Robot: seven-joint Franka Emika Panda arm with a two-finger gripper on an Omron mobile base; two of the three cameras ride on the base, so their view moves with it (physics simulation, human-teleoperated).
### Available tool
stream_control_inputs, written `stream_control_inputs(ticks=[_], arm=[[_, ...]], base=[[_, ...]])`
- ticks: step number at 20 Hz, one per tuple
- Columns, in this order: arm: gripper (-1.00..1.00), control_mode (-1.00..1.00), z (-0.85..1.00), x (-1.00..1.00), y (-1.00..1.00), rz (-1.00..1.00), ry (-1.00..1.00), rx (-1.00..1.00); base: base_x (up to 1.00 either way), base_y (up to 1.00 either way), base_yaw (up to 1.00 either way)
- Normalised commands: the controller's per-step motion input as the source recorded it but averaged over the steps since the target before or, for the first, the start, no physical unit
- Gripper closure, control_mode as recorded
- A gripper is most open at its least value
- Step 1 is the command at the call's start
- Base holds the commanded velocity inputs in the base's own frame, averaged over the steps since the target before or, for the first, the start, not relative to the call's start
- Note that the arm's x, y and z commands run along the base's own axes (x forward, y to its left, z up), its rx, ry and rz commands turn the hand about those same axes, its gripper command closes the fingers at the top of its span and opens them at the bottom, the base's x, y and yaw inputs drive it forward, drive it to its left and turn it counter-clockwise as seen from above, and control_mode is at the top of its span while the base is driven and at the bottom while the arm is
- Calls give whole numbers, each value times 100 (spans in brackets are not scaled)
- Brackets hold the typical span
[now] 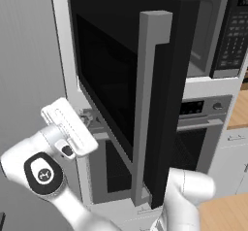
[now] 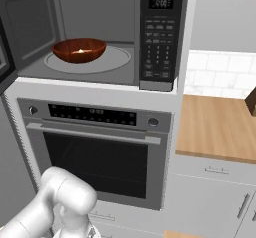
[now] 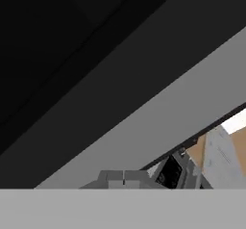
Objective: Open the microwave, place the bowl with waffle inside the microwave, then close the microwave door and turn it on.
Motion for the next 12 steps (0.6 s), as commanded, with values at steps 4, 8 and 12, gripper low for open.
stream_control_inputs(ticks=[4,8,12], arm=[[100,-100,0,89,-100,-8,-9,1],[100,-100,6,84,-99,-3,-14,4],[100,-100,6,95,-90,0,-10,4]], base=[[0,0,0],[0,0,0],[0,0,0]])
